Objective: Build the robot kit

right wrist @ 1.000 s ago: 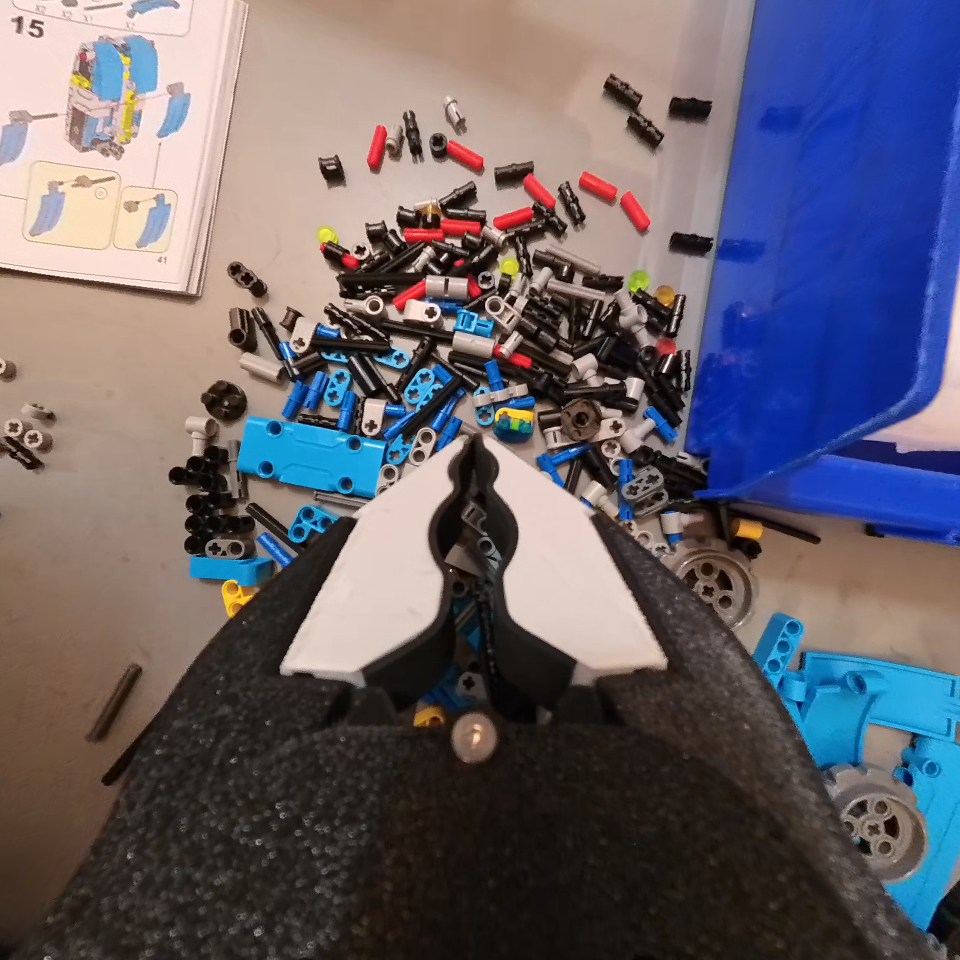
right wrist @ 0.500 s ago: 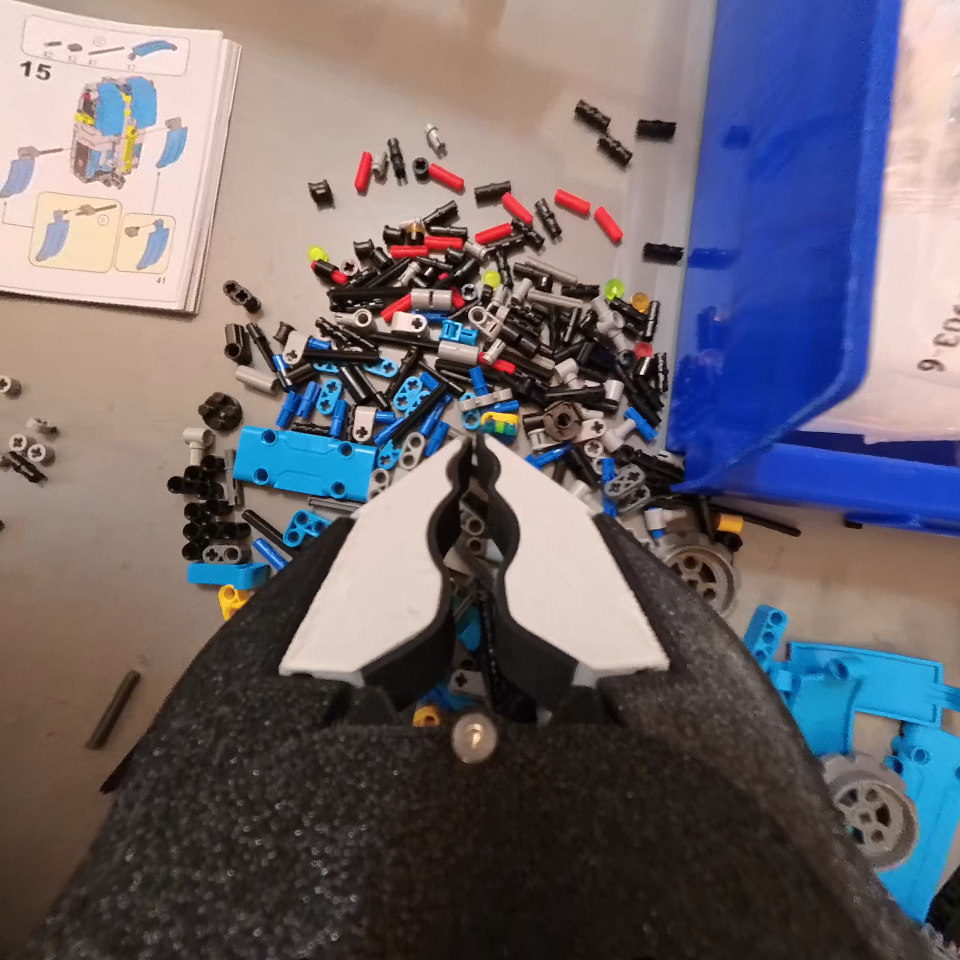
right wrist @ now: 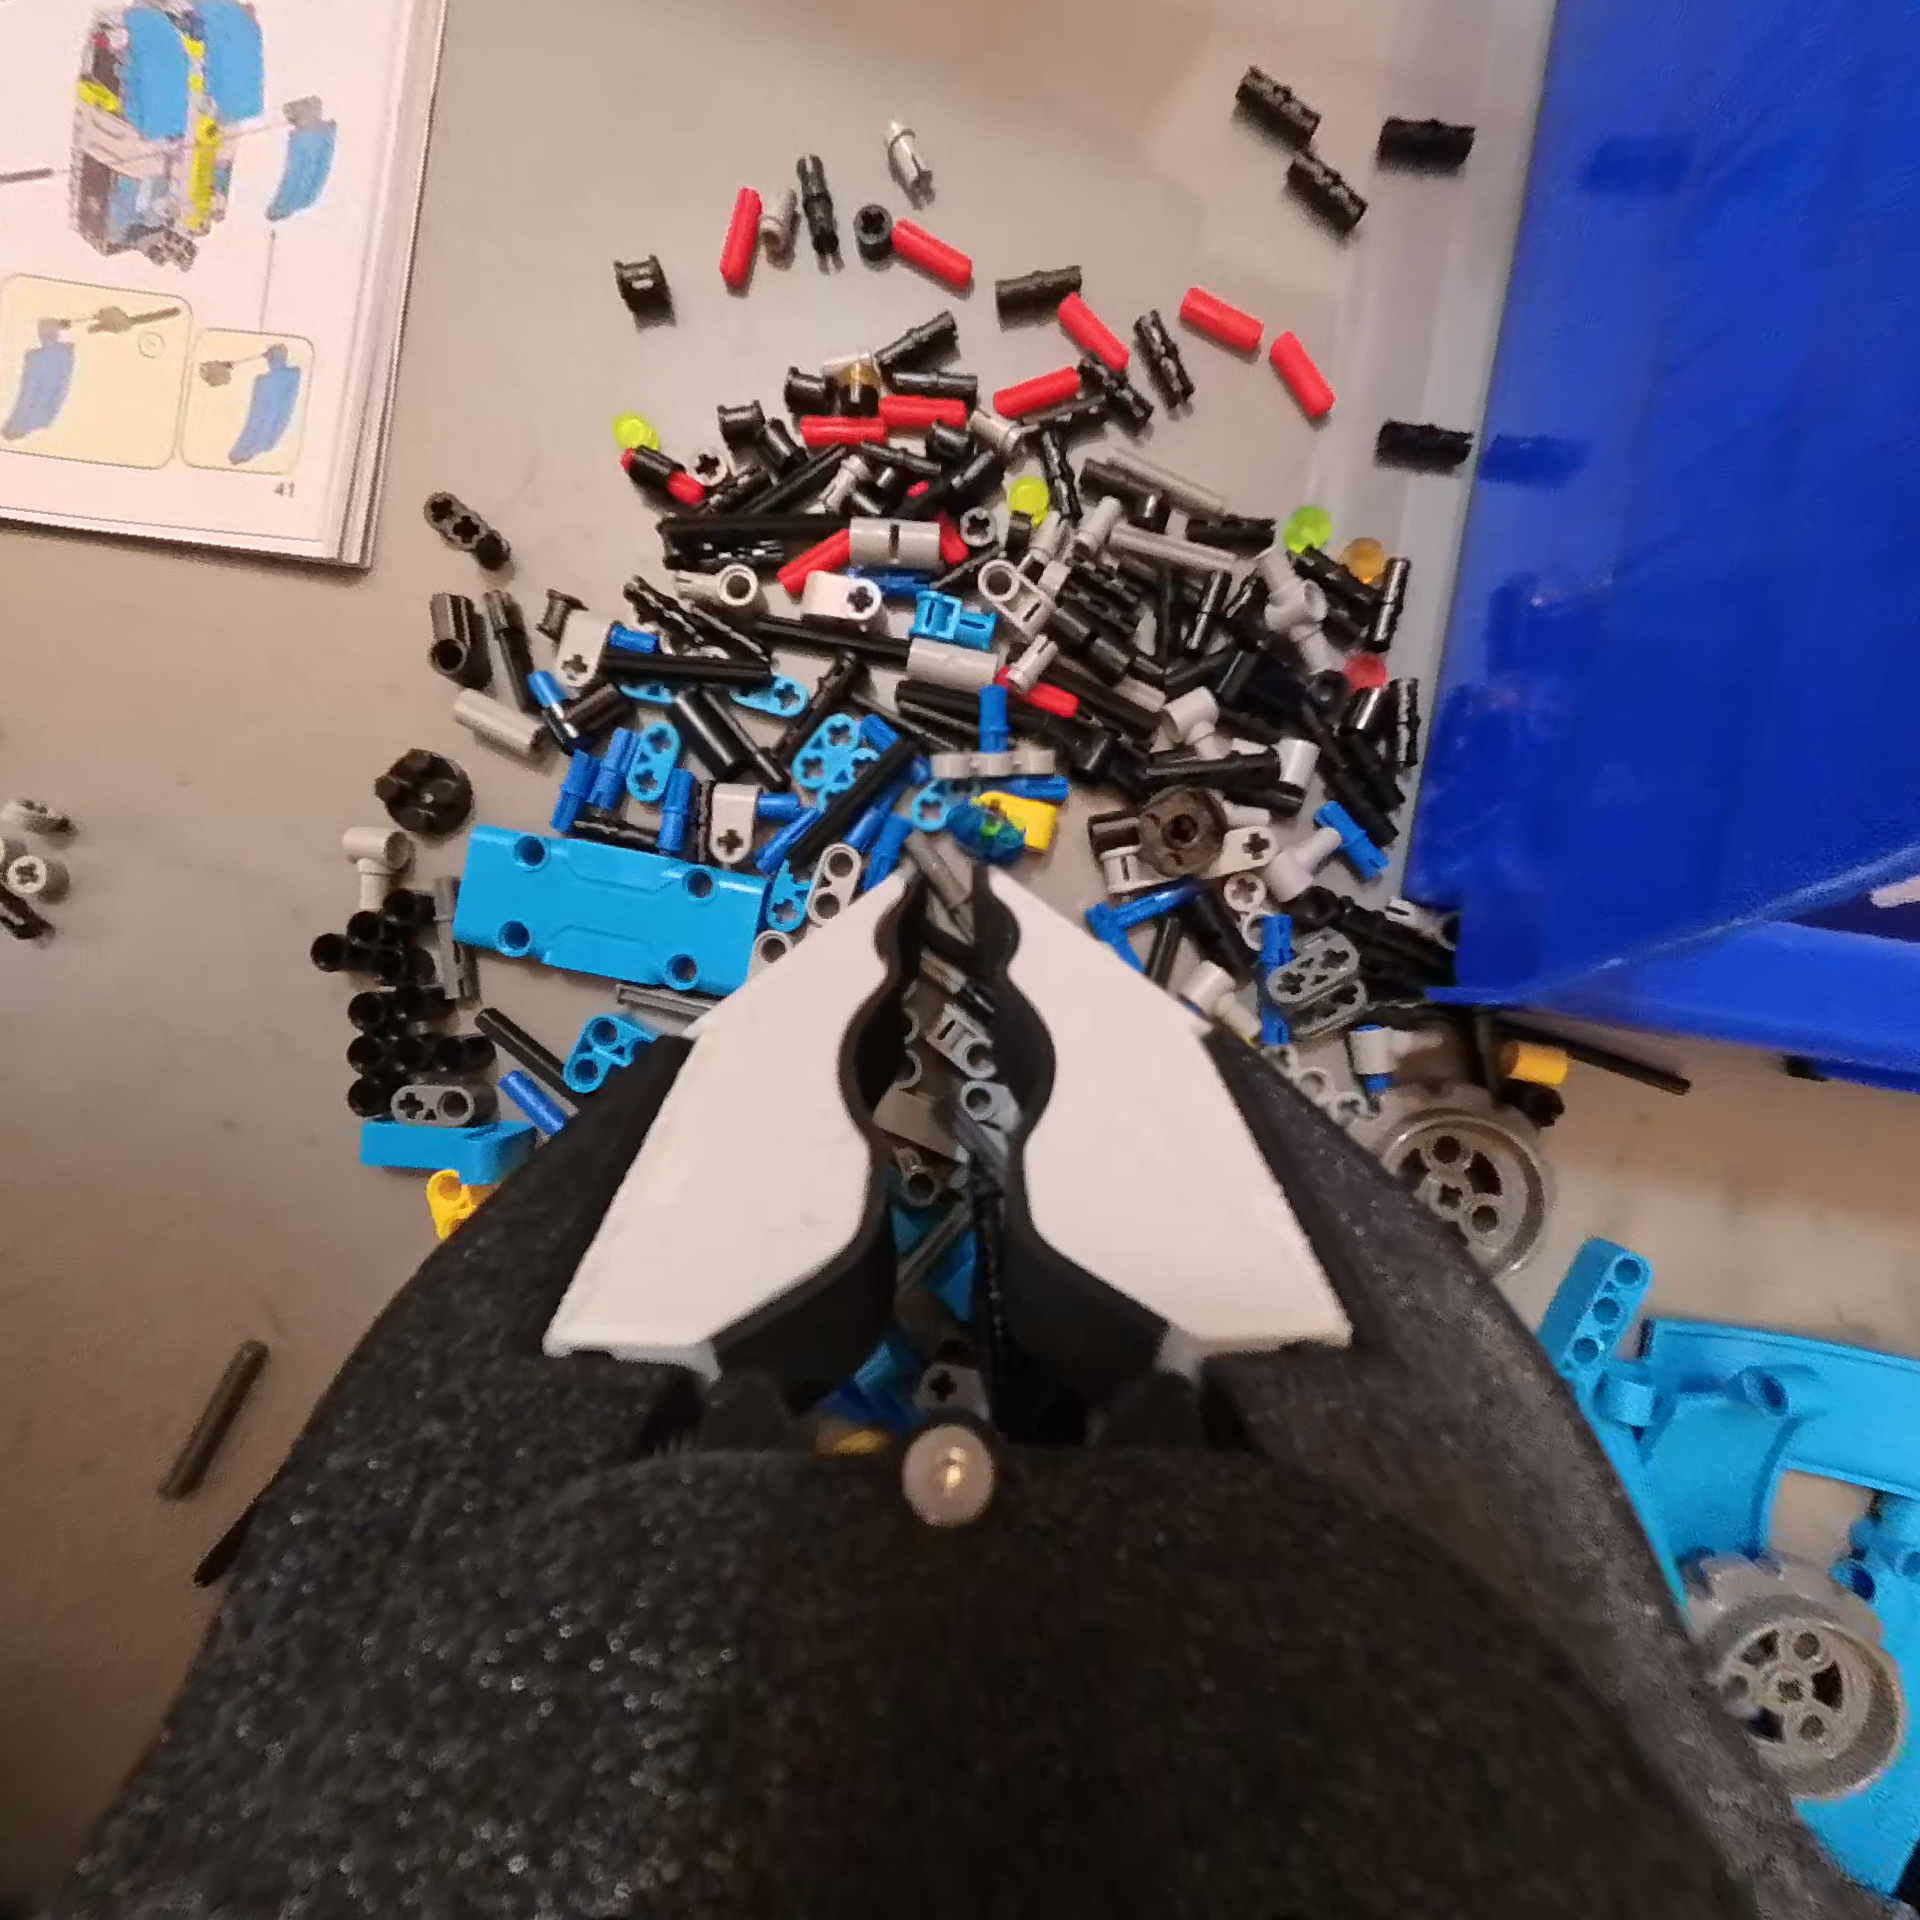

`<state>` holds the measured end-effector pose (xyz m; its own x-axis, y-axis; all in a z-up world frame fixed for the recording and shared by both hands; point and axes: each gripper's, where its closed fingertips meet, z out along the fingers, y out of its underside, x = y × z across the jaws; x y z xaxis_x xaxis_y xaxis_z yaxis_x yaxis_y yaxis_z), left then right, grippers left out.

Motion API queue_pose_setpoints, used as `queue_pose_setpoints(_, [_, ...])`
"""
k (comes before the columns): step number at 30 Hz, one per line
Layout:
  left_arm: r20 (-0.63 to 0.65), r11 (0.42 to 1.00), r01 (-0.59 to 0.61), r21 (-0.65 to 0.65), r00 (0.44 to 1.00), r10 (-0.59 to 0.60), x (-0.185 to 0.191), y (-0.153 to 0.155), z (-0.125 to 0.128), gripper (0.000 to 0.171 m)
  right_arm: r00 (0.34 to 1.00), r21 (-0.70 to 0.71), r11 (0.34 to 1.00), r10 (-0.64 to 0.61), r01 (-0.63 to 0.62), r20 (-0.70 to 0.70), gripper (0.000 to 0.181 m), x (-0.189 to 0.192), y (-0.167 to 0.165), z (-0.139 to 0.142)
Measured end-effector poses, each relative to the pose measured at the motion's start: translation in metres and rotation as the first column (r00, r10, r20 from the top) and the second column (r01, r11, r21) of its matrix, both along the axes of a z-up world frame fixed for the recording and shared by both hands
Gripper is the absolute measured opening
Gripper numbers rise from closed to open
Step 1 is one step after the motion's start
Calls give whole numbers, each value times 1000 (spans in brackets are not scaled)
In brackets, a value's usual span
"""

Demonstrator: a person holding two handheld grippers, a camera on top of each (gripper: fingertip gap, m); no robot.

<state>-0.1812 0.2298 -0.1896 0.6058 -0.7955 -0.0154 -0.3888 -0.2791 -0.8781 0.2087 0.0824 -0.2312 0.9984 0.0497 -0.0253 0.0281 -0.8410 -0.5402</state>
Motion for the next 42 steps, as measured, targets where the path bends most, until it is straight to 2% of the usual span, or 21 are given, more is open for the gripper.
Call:
queue_pose_setpoints(4, [1,1000,0,0,1000,0,0,0,0,68,1000,-10,1000,2,-2,6,5,0,-2,1])
queue_pose_setpoints(8, [1,1000,-1,5,1000,1,0,0,1,67,1000,64,998,20,-21,21,5,-3,3,17])
queue_pose_setpoints(12, [-18,1000,-4,23,1000,4,1,0,0,67,983,208,966,170,-154,-65,5,-45,13,47])
queue_pose_setpoints(16, [-14,999,-12,53,1000,12,0,0,3,67,859,271,864,478,-424,-183,5,-123,-1,66])
queue_pose_setpoints(21, [-20,998,-10,59,1000,11,1,0,3,66,721,226,718,688,-658,-86,5,-178,-24,54])
queue_pose_setpoints(23, [-20,998,-10,61,1000,11,1,0,3,66,702,186,694,711,-695,-31,5,-189,-25,44])
queue_pose_setpoints(29, [-22,998,-17,65,1000,18,0,0,4,65,706,85,704,708,-705,1,5,-212,-18,23])
queue_pose_setpoints(34, [-28,996,-15,86,999,17,0,-1,5,65,719,46,718,695,-694,3,5,-211,-17,10])
queue_pose_setpoints(37, [-36,996,-12,92,999,15,1,-1,5,65,727,38,727,686,-685,-29,5,-209,-19,6])
queue_pose_setpoints(42, [-41,996,-10,84,999,14,1,-1,3,65,691,67,690,722,-720,-13,5,-219,-21,8])
